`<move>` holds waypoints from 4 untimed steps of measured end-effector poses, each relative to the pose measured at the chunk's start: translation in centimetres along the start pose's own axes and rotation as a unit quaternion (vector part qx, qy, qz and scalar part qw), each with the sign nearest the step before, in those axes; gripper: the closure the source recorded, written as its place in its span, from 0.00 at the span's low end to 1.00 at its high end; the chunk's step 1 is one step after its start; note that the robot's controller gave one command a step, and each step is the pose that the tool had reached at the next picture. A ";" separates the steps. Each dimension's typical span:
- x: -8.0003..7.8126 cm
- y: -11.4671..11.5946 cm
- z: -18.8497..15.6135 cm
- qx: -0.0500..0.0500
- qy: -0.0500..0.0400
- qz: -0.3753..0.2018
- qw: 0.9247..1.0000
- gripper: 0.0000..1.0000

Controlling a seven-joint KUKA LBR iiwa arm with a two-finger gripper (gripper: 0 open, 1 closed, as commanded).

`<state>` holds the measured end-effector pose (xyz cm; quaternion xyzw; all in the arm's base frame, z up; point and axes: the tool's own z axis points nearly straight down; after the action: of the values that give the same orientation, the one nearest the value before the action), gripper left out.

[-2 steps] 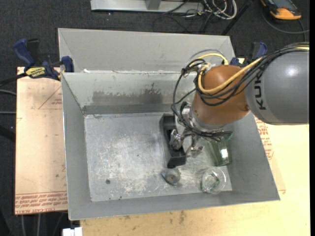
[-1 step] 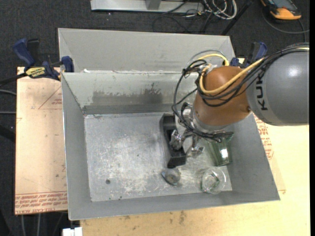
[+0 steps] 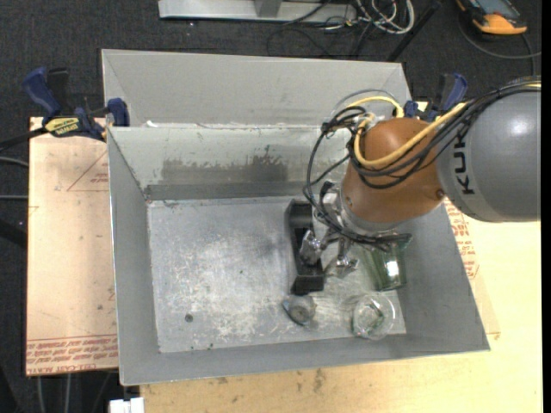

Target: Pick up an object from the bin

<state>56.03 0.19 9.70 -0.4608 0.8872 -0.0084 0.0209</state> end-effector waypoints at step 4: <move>0.2 0.5 -4.0 -0.018 0.015 0.001 1.000 1.00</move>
Offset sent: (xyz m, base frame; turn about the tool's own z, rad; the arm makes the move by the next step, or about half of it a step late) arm 0.0002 -0.0001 0.0503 0.0005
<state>55.35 0.26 13.68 -0.4604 0.8877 0.0010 -0.0003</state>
